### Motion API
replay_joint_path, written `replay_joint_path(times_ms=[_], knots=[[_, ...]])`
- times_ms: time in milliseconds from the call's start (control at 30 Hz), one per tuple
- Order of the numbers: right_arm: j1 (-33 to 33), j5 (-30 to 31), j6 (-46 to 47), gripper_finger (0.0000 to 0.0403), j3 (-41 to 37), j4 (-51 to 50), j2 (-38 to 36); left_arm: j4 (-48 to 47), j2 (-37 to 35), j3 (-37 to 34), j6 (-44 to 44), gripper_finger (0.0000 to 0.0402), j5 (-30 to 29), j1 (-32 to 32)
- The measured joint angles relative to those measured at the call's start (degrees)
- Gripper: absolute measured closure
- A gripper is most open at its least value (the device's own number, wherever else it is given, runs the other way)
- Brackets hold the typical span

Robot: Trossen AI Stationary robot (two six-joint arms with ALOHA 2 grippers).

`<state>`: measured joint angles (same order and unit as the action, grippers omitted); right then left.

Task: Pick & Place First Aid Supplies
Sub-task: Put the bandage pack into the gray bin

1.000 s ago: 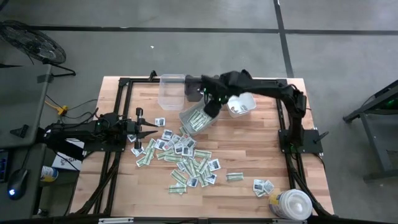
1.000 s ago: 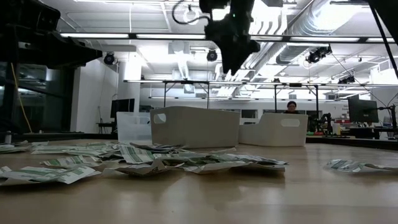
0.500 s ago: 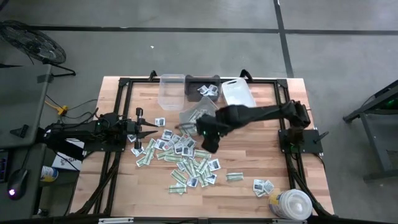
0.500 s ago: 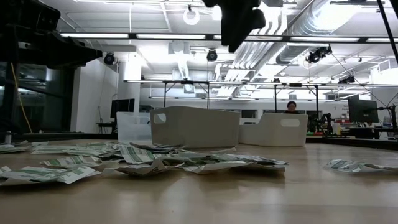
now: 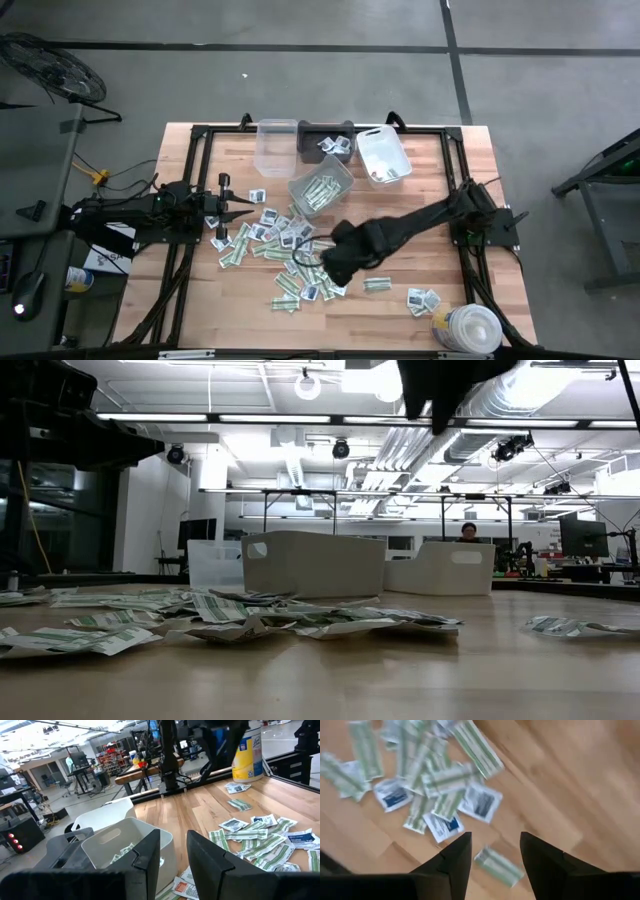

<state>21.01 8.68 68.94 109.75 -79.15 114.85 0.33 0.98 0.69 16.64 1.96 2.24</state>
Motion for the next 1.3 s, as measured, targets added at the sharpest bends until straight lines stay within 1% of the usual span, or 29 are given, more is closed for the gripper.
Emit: replay_joint_path(times_ms=[100,200,400,500,633,900,1133,1300], knots=[[1.6,-0.6,9.4,0.0234,0.0,-3.1,1.9,0.0,0.0,0.0,0.0,0.0305,0.0,0.0],[2.9,-1.8,16.7,0.0222,0.0,-5.5,3.6,0.0,0.0,0.0,0.0,0.0305,0.0,0.0],[5.0,-5.0,24.6,0.0195,0.0,-6.1,6.0,0.0,0.0,0.0,0.0,0.0305,0.0,0.0],[5.7,-6.3,26.7,0.0185,-0.1,-6.1,7.3,0.0,0.0,0.0,0.0,0.0305,0.0,0.0],[5.9,-10.3,27.7,0.0181,-6.4,0.3,6.9,0.0,0.0,0.0,0.0,0.0305,0.0,0.0],[5.7,-14.8,27.2,0.018,-20.0,16.2,4.5,0.0,0.0,0.0,0.0,0.0305,0.0,0.0],[4.7,-14.7,27.0,0.0181,-26.7,26.4,4.2,0.0,0.0,0.0,0.0,0.0305,0.0,0.0],[4.5,-14.7,27.1,0.0185,-29.4,30.5,3.7,0.0,0.0,0.0,0.0,0.0305,0.0,0.0]])
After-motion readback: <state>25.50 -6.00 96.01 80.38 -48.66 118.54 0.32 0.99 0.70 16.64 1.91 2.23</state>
